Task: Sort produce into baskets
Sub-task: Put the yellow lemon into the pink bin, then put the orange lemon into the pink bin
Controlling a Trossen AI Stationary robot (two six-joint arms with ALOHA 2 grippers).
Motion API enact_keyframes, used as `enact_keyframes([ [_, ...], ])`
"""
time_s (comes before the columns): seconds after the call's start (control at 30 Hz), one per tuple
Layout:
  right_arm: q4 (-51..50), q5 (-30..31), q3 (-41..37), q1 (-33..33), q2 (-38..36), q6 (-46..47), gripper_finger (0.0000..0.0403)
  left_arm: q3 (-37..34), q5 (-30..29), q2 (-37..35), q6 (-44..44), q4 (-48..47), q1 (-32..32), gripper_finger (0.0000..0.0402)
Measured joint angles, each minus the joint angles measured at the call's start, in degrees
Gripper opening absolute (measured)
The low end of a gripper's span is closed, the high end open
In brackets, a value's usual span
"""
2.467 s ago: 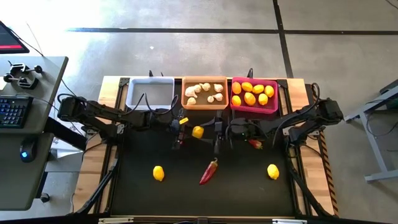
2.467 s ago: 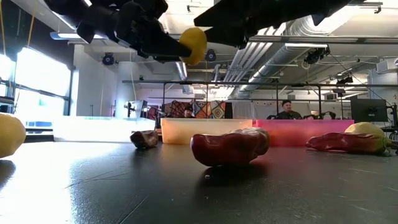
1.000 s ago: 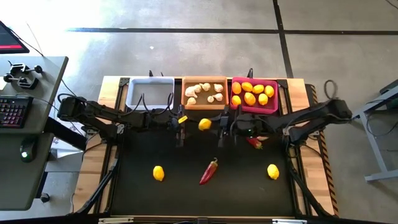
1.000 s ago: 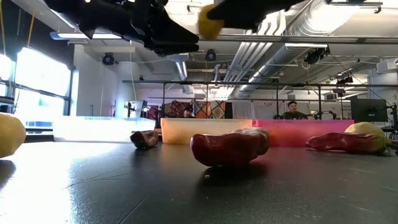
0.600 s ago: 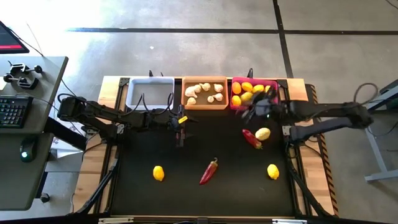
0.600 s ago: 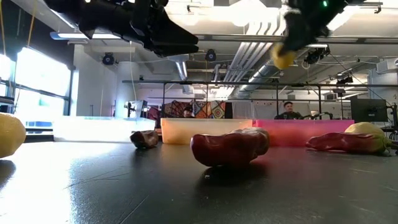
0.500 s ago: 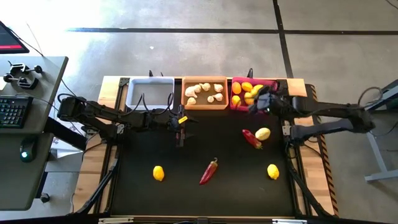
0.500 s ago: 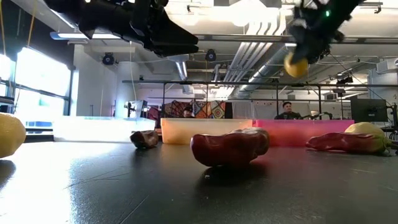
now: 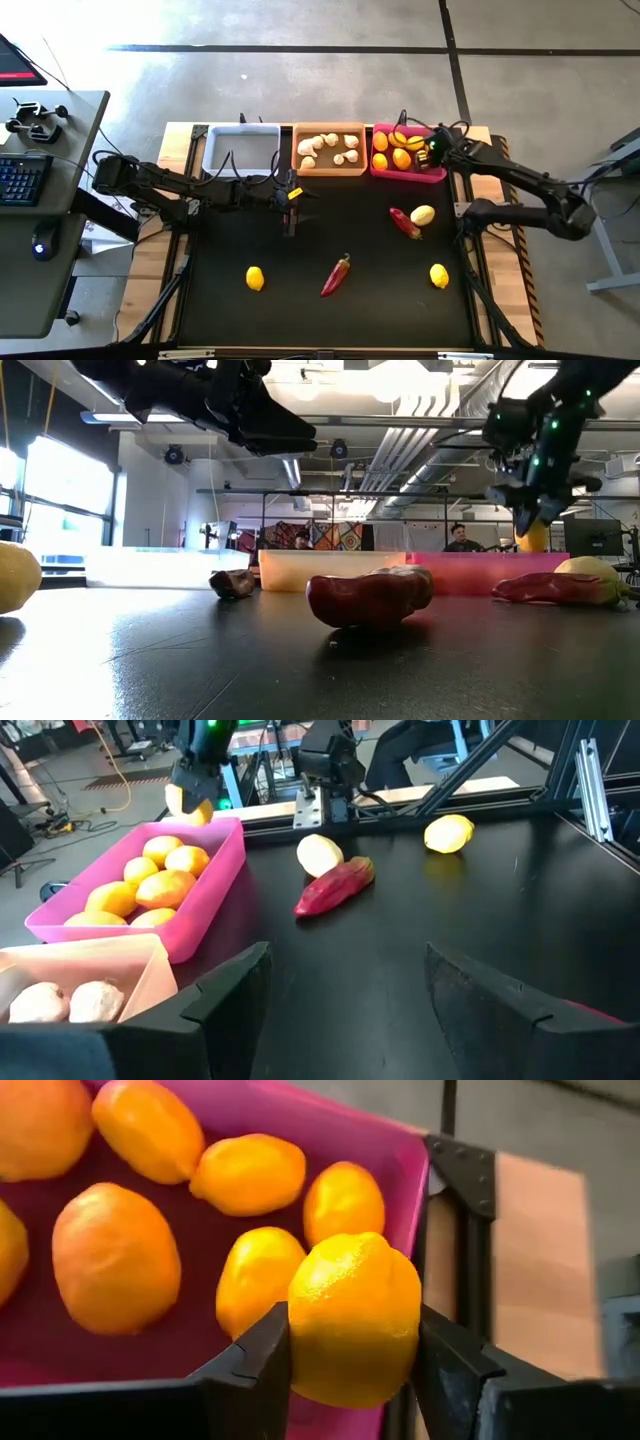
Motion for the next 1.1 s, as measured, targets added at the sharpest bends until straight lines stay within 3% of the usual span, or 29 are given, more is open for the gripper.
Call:
enact_keyframes([
  [0.13, 6.0, -4.79, -2.85, -4.55, 0.02, -2.91, 0.0149, 0.0, 0.0, 0.0, 0.04, 0.0, 0.04, 0.0248],
  [0.33, 8.62, -5.42, -4.94, -8.67, 0.98, -2.95, 0.0149, 0.0, -0.04, 0.0, 0.0, 0.02, 0.04, 0.0248],
  [0.57, 11.87, -7.2, -4.97, -9.19, 6.36, -4.07, 0.0149, 0.0, -0.2, 0.0, 0.0, 0.02, 0.04, 0.0248],
  [0.77, 11.35, -3.99, -4.93, -8.55, 8.74, -3.4, 0.0154, 0.0, -0.26, 0.0, 0.03, 0.03, 0.04, 0.0248],
  [1.1, 9.87, -5.46, -4.86, -8.51, 8.73, -5.26, 0.0239, 0.0, -0.46, -0.02, 0.06, 0.04, 0.04, 0.0248],
])
